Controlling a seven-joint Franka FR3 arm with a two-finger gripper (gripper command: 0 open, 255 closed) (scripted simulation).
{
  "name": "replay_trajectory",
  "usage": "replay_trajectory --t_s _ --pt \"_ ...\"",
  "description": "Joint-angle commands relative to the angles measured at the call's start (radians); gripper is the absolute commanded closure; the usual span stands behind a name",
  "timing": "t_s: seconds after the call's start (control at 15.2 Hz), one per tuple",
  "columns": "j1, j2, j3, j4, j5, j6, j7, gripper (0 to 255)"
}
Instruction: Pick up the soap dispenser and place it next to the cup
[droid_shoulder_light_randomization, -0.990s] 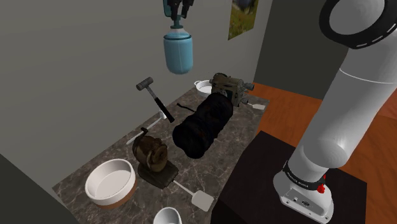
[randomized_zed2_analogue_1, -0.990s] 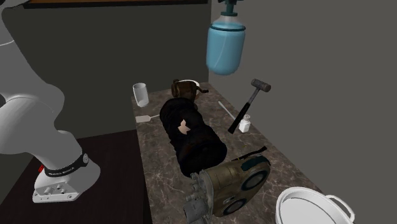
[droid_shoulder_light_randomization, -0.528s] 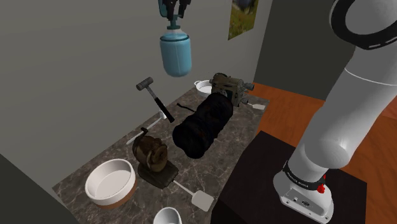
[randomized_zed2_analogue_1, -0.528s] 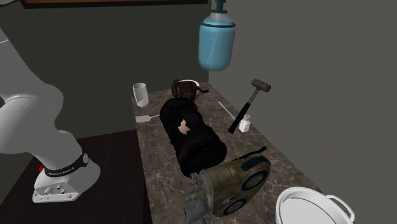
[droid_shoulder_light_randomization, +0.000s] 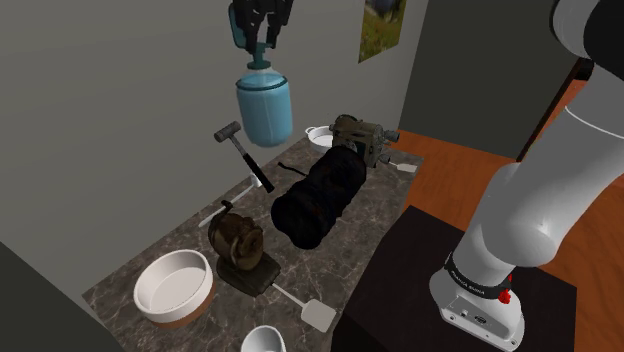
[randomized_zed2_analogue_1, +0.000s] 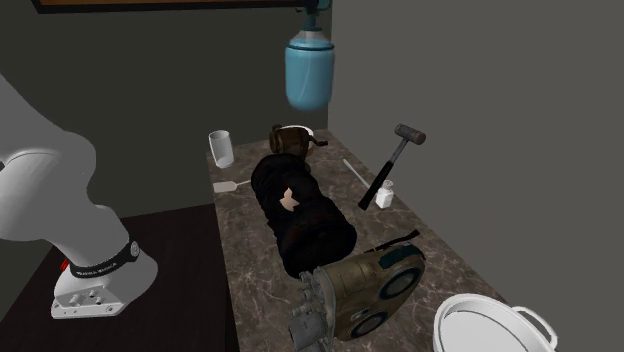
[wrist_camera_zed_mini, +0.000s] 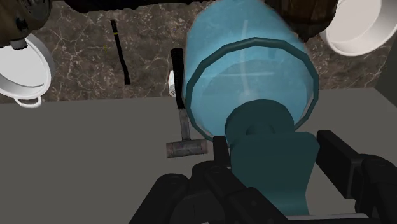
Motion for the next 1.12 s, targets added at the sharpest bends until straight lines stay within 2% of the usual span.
replay_trajectory --t_s 0.0,0.53,1.06 --pt "0.018 -0.025 0.026 -0.053 -0.004 0.029 0.045 255" --pt "0.085 -0.069 0.142 -0.169 -0.023 0.093 0.233 255" --pt "0.150 -0.039 0.274 -0.203 -0.062 0.137 0.437 255"
